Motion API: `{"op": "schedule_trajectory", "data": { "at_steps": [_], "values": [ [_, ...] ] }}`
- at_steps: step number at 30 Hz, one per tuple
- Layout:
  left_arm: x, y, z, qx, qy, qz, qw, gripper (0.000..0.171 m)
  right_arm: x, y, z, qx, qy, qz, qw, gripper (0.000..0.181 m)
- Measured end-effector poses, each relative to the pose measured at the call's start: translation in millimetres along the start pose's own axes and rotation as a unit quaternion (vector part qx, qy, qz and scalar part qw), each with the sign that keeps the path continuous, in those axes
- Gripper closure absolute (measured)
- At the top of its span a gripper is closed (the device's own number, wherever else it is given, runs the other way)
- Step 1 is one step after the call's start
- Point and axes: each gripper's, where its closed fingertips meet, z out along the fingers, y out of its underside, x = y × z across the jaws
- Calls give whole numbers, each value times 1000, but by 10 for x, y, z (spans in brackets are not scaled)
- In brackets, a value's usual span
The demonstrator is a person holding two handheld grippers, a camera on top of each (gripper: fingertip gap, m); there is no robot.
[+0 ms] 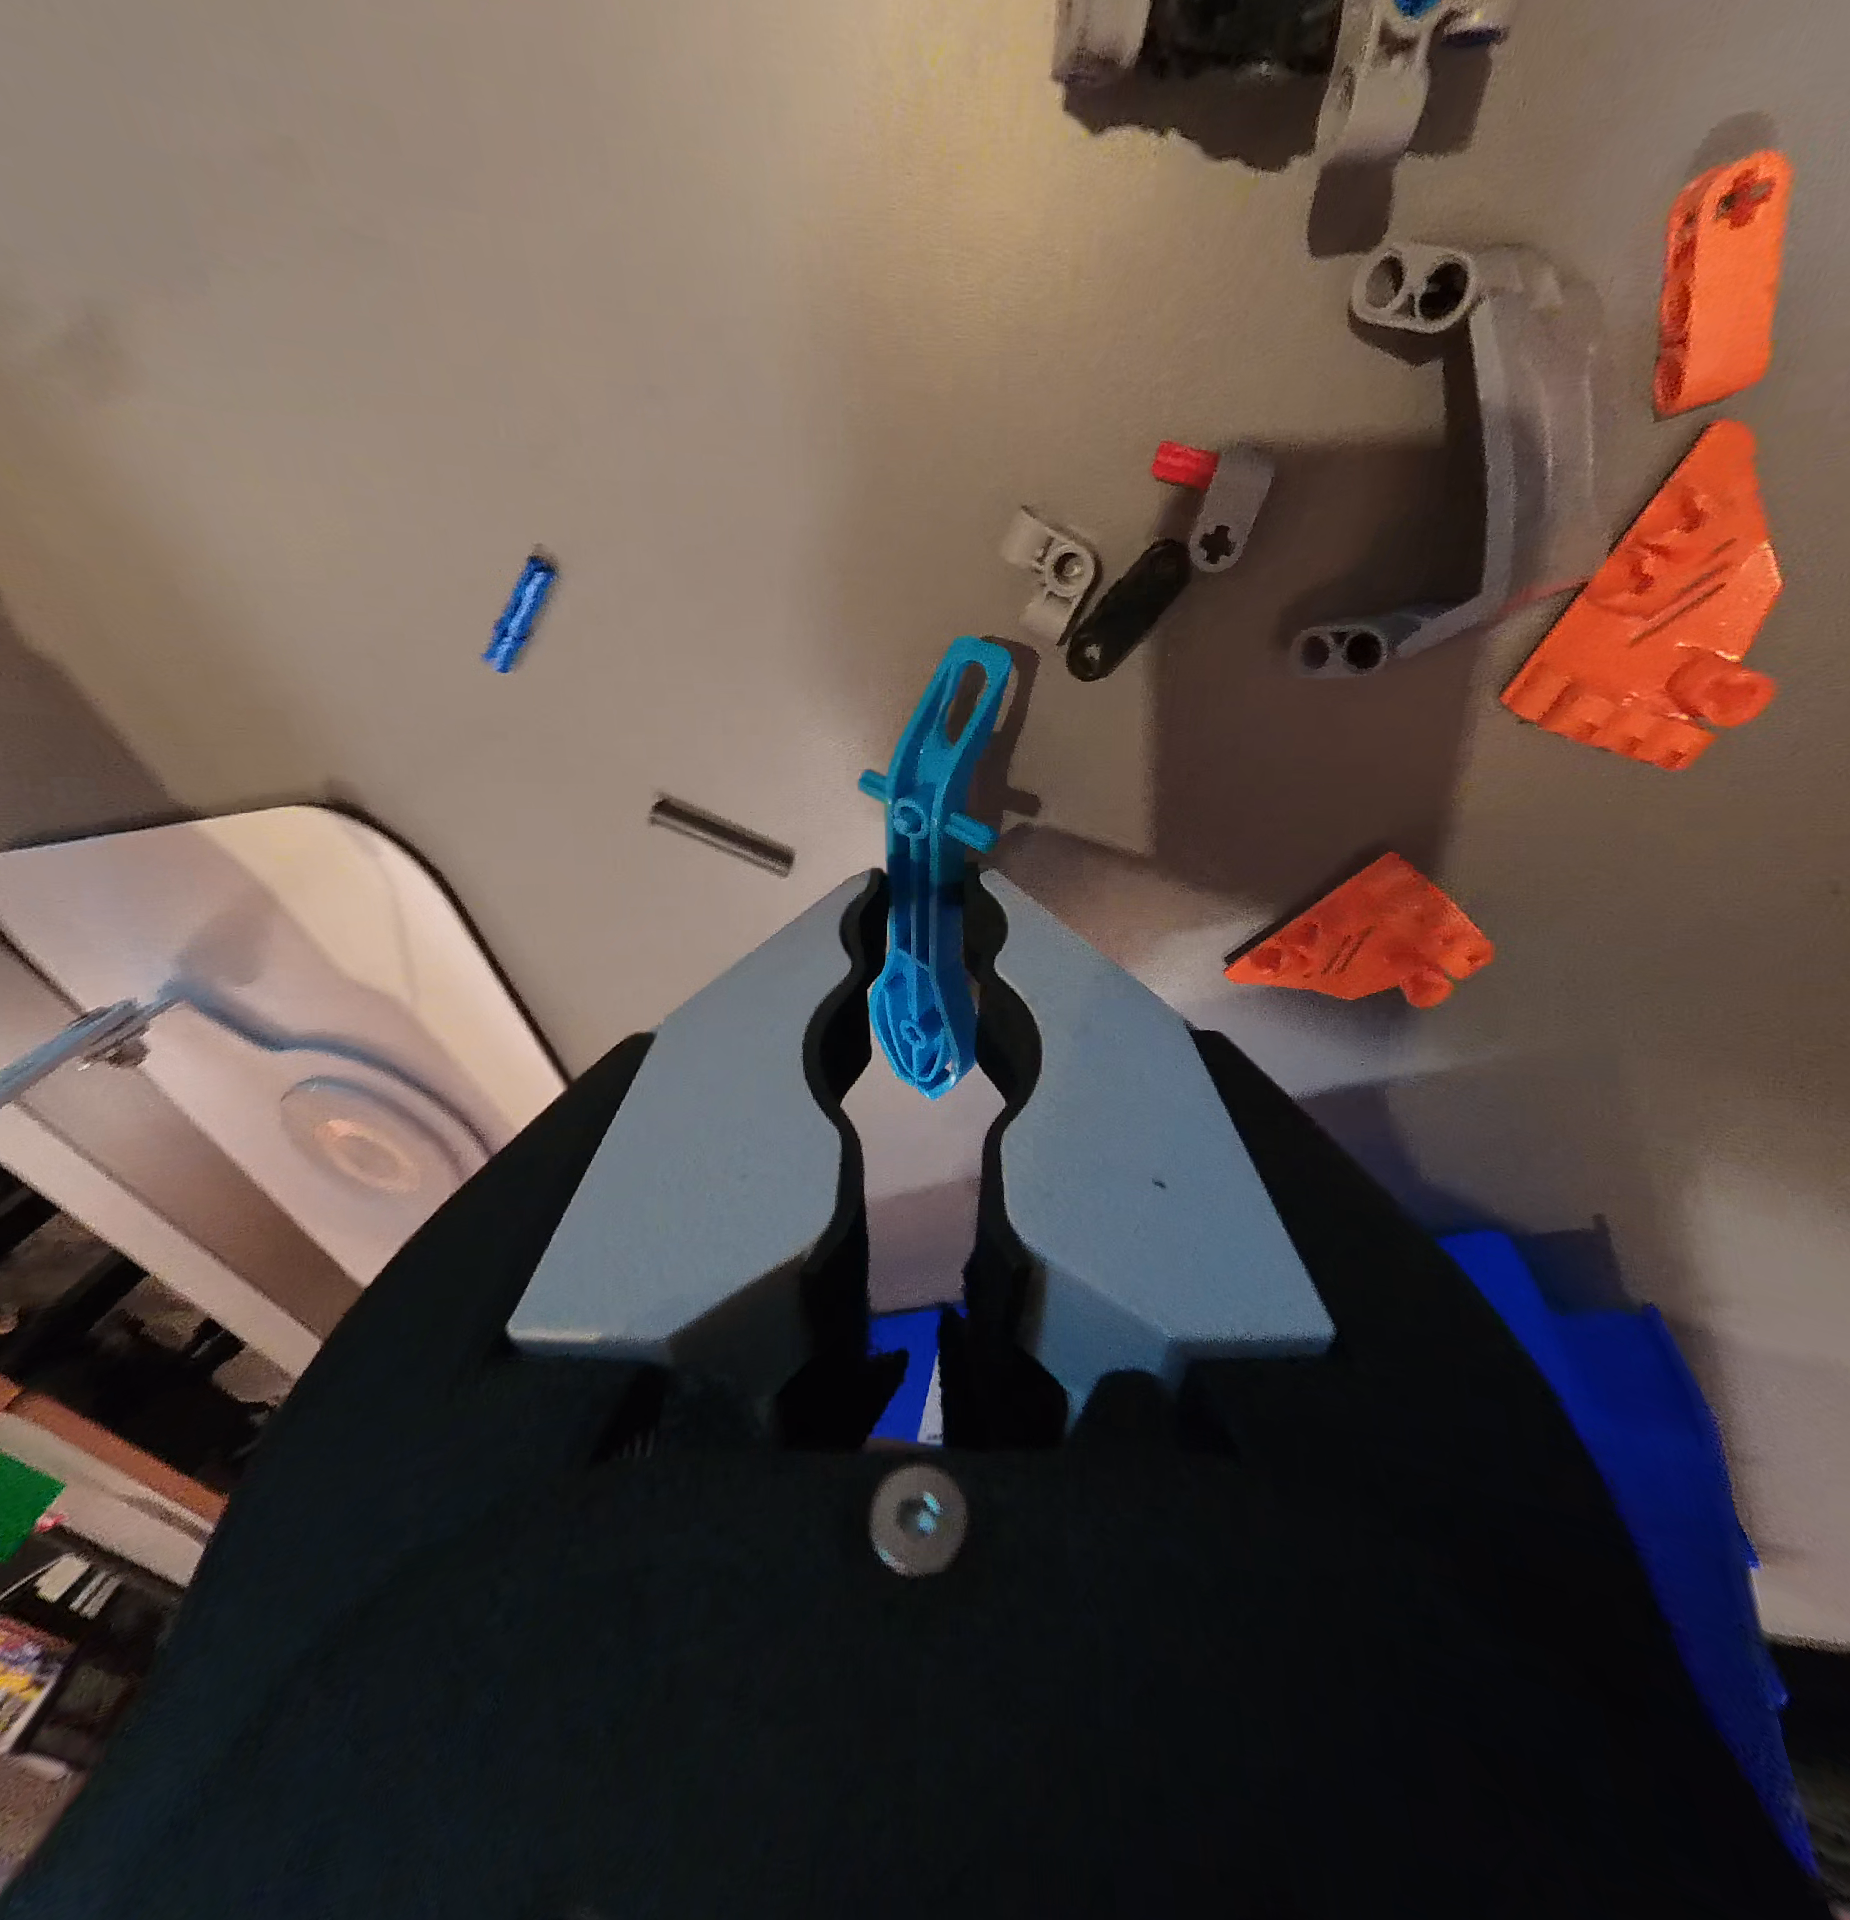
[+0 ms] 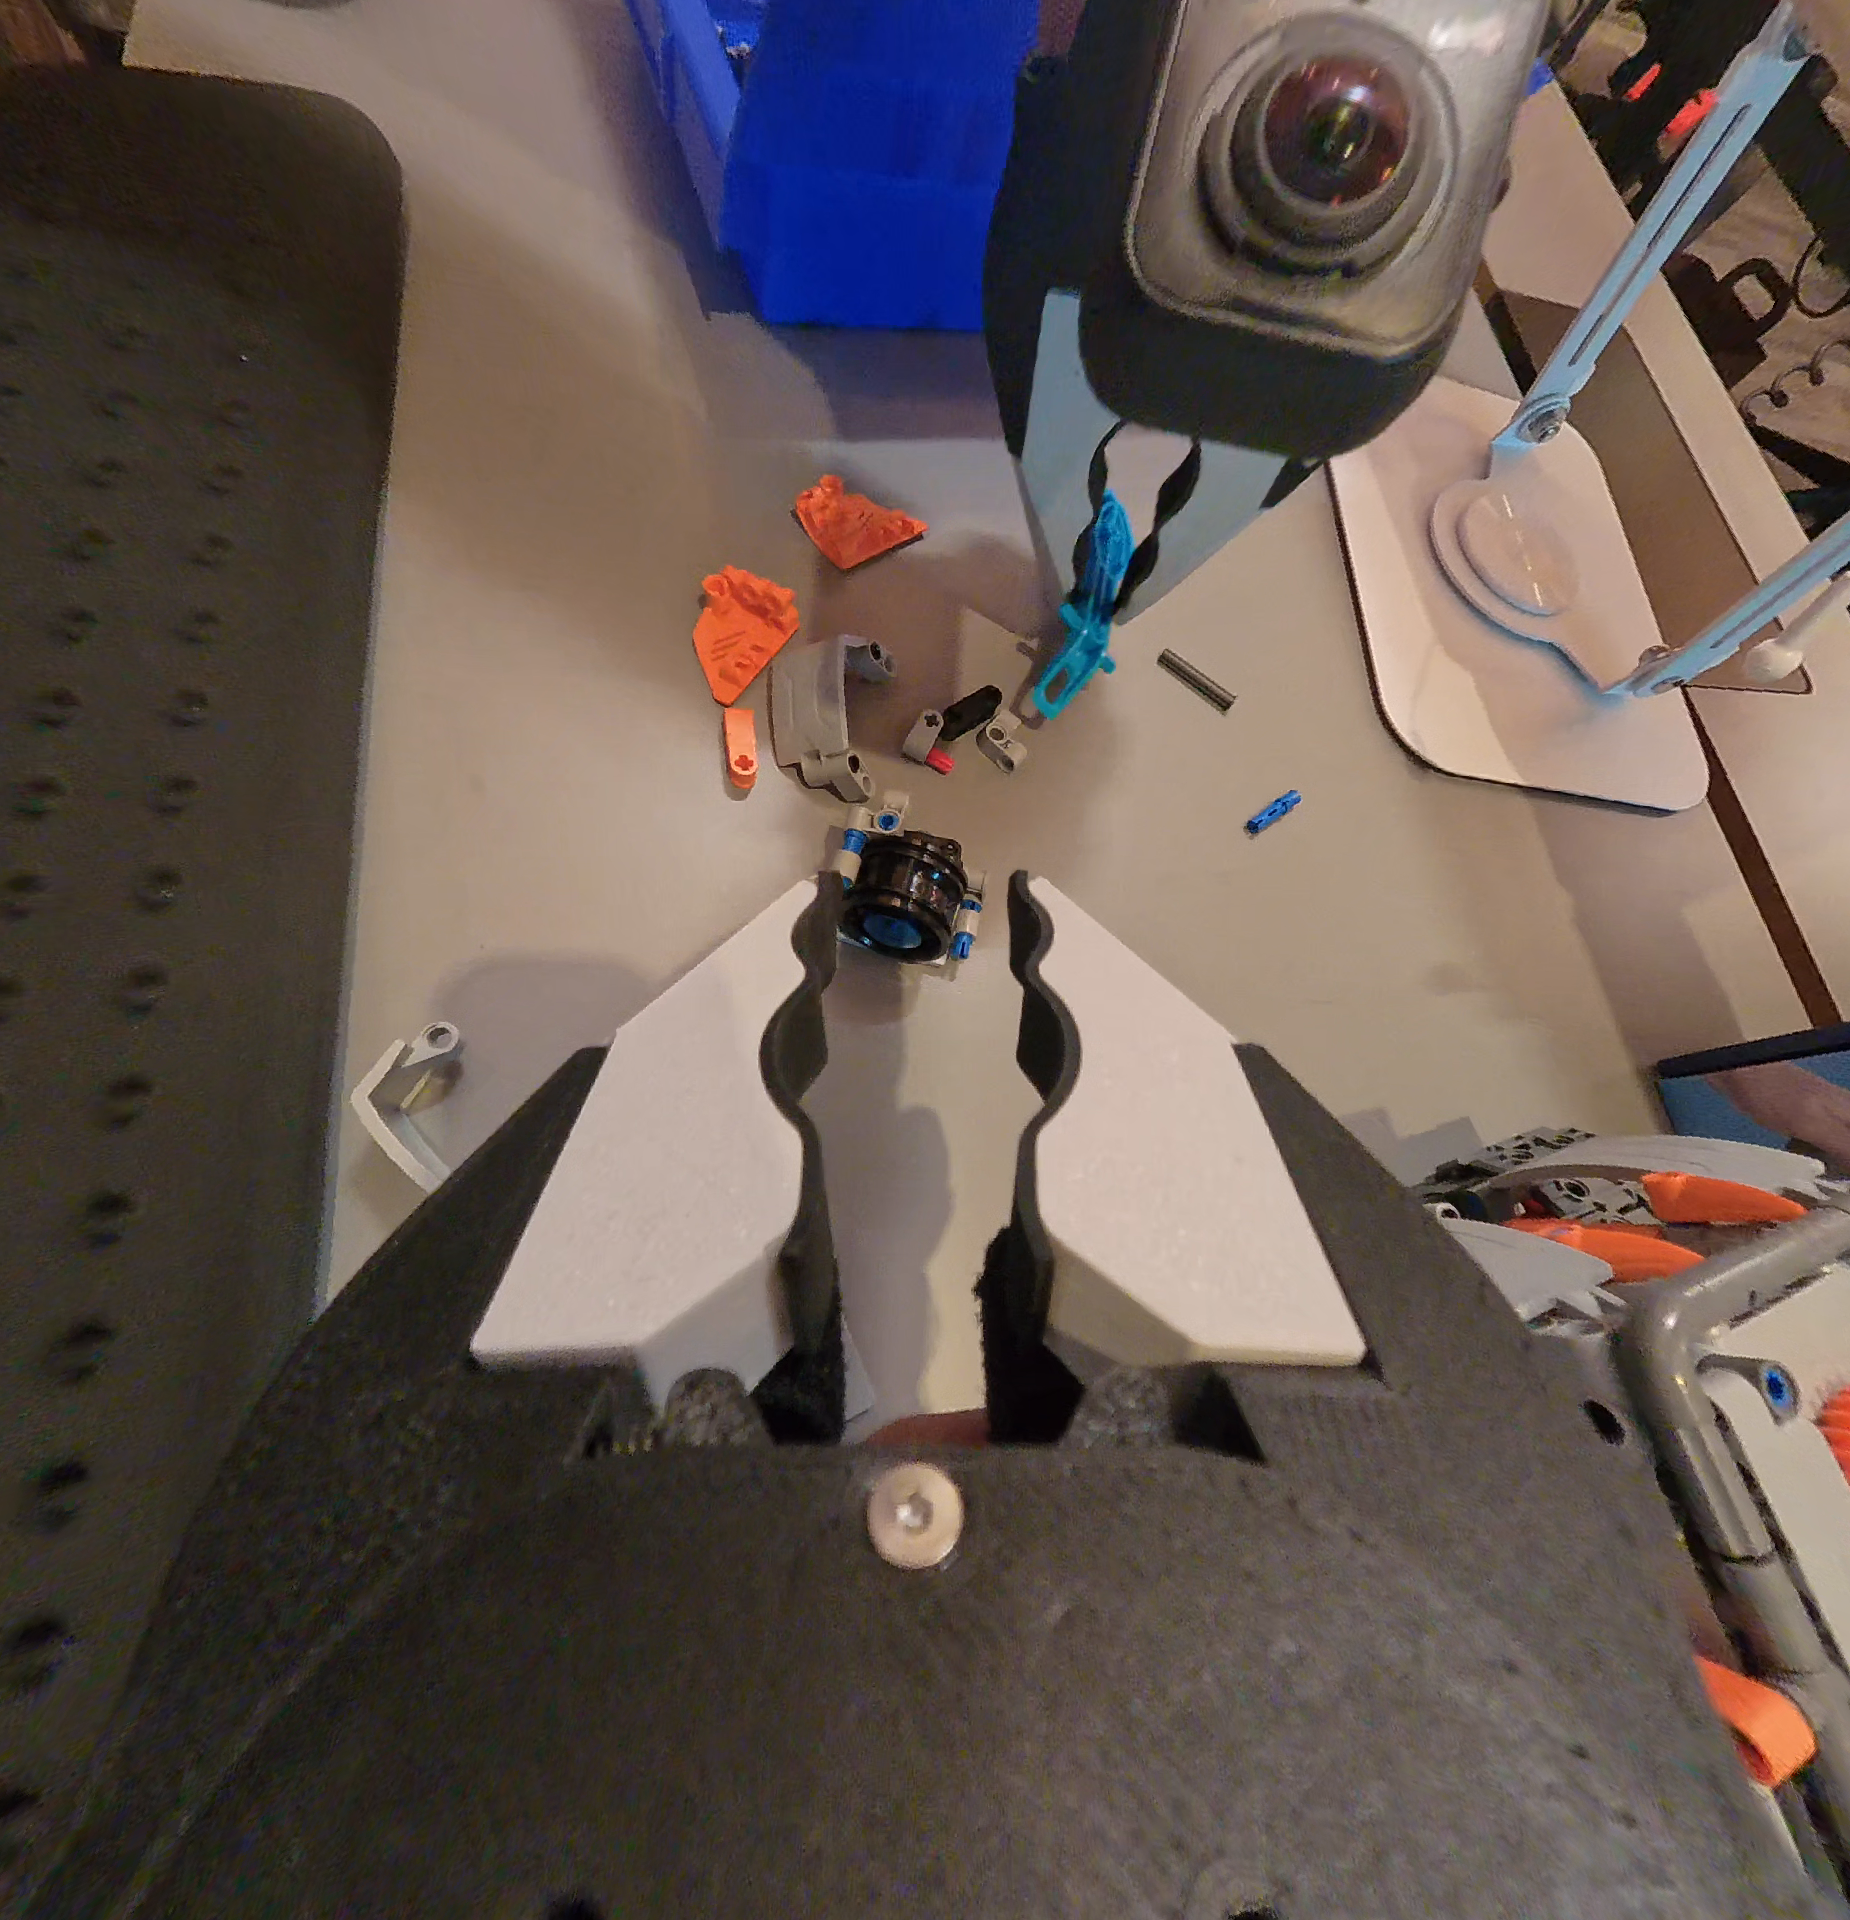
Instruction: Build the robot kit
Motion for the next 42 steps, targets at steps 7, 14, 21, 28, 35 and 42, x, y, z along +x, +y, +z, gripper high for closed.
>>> {"op": "schedule_trajectory", "data": {
  "at_steps": [7,14,21,28,35,42],
  "values": [
    [5,38,107,3,18,-11,1000,154,51,28,-6,-1,6,8,1000,150],
    [-116,48,-272,37,-40,-46,997,139,131,-11,-104,13,22,9,1000,149],
    [39,-71,-868,75,-130,-82,985,137,232,-64,-274,27,47,5,999,149],
    [507,-558,-1066,158,-165,-117,966,136,248,-36,-570,25,74,14,997,143],
    [650,-1011,-609,211,-148,-157,953,125,-20,324,-579,-42,78,21,996,138],
    [354,-1142,-300,201,-196,-135,950,124,-218,628,-574,-62,71,48,994,138]
  ]
}}
